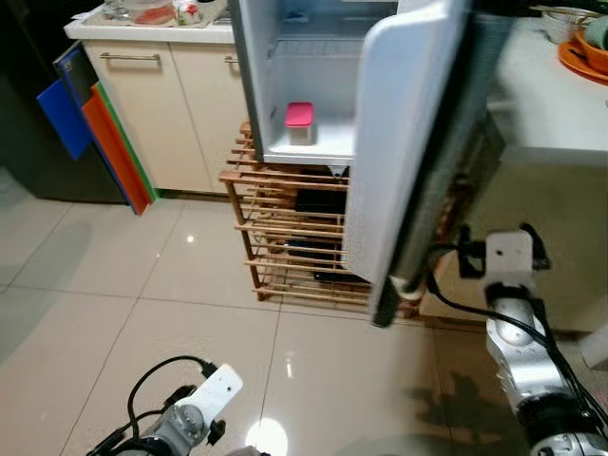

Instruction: Restocking fridge

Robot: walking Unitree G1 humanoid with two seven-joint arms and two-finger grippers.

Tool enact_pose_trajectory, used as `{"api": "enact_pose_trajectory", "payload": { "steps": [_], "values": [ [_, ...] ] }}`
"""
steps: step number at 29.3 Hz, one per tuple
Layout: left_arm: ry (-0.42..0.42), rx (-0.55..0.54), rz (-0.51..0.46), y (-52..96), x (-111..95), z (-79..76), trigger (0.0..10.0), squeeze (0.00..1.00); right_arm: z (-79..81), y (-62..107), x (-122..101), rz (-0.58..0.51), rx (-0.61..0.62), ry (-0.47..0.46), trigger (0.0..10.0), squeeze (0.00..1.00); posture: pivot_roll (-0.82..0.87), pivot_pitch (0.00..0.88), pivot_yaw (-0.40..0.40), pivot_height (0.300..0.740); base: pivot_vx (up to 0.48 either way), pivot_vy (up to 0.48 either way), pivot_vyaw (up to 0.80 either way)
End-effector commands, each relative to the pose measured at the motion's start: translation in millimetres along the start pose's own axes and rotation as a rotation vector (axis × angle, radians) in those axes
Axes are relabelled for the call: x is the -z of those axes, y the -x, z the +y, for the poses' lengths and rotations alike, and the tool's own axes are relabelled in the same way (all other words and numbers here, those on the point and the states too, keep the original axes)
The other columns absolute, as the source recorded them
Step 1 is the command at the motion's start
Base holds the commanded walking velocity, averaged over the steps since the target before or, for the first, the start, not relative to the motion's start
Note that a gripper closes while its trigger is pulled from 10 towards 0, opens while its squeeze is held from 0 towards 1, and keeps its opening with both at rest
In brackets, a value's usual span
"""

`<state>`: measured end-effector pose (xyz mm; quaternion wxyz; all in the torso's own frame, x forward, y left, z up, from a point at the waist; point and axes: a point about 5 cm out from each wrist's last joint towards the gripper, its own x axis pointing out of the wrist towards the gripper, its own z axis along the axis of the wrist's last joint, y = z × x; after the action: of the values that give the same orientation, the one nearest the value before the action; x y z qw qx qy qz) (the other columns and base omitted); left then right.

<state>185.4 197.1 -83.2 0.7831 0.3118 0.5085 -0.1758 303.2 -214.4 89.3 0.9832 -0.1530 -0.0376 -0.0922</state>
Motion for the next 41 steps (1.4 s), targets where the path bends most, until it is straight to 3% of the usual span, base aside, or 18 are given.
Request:
{"api": "enact_pose_trajectory", "payload": {
  "steps": [1,5,7,10,15,18,21,25,30,32,34,36,39,40,41],
  "values": [
    [0.005,-0.002,-0.013,-0.1,-3.6,0.8,10.0,0.00,6.4,-3.2,-8.3,-0.023,-0.028,-0.017,10.0,0.00,-0.14,0.000,0.046,0.740,0.000,0.000,0.00],
    [0.036,0.001,-0.109,-0.2,-31.7,0.4,10.0,0.00,43.0,-2.8,-40.3,-0.134,-0.203,-0.165,10.0,0.00,-0.14,0.000,0.045,0.740,0.000,0.000,0.00],
    [0.032,0.000,-0.221,2.3,-61.7,1.7,10.0,0.00,54.5,0.1,-56.0,-0.186,-0.274,-0.208,10.0,0.00,-0.13,0.000,0.043,0.740,0.000,0.000,0.00],
    [0.021,0.001,-0.289,4.8,-79.6,1.5,10.0,0.00,52.6,0.4,-55.6,-0.182,-0.275,-0.204,10.0,0.00,-0.13,0.000,0.038,0.740,0.000,0.000,0.00],
    [-0.009,0.040,-0.603,23.9,-141.0,3.2,10.0,0.00,35.3,1.5,-40.6,-0.122,-0.235,-0.202,10.0,0.00,-0.13,0.000,0.032,0.740,0.000,0.000,0.00],
    [-0.040,0.066,-0.810,44.7,-179.4,2.5,10.0,0.00,27.1,3.2,-35.3,-0.092,-0.208,-0.218,10.0,0.00,-0.12,0.000,0.029,0.740,0.000,0.000,0.00],
    [-0.066,0.071,-0.866,51.7,-190.7,1.8,10.0,0.00,25.2,3.7,-33.1,-0.073,-0.201,-0.225,10.0,0.00,-0.12,0.000,0.030,0.740,0.000,0.000,0.00],
    [-0.186,0.229,-0.812,51.5,-194.4,-9.7,10.0,0.00,40.2,0.9,-39.1,-0.082,-0.235,-0.236,10.0,0.00,-0.12,0.000,0.034,0.740,0.000,0.000,0.00],
    [-0.180,0.238,-0.817,52.8,-197.9,-9.4,10.0,0.00,82.6,-3.8,-69.3,-0.164,-0.370,-0.278,10.0,0.00,-0.13,0.000,0.043,0.740,0.000,0.000,0.00],
    [-0.181,0.243,-0.821,53.8,-199.5,-9.3,10.0,0.00,86.6,-4.1,-72.8,-0.173,-0.382,-0.283,10.0,0.00,-0.13,0.000,0.042,0.740,0.000,0.000,0.00],
    [-0.157,0.232,-0.821,56.0,-204.3,-4.6,10.0,0.00,102.5,-4.5,-83.9,-0.192,-0.426,-0.314,10.0,0.00,-0.12,0.000,0.039,0.740,0.000,0.000,0.00],
    [-0.156,0.233,-0.819,56.1,-204.5,-4.0,10.0,0.00,104.3,-4.6,-85.0,-0.193,-0.430,-0.319,10.0,0.00,-0.12,0.000,0.039,0.740,0.000,0.000,0.00],
    [-0.154,0.227,-0.781,53.0,-200.8,-1.5,10.0,0.00,114.1,-4.0,-91.5,-0.205,-0.455,-0.336,10.0,0.00,-0.11,0.000,0.034,0.740,0.000,0.000,0.00],
    [-0.152,0.236,-0.685,44.4,-188.2,-0.6,10.0,0.00,124.9,-2.7,-99.6,-0.225,-0.492,-0.352,10.0,0.00,-0.11,0.000,0.031,0.740,0.000,0.000,0.00],
    [-0.152,0.236,-0.685,44.4,-188.2,-0.6,10.0,0.00,124.9,-2.7,-99.6,-0.225,-0.492,-0.352,10.0,0.00,-0.11,0.000,0.031,0.740,0.000,0.000,0.00]
  ]
}}
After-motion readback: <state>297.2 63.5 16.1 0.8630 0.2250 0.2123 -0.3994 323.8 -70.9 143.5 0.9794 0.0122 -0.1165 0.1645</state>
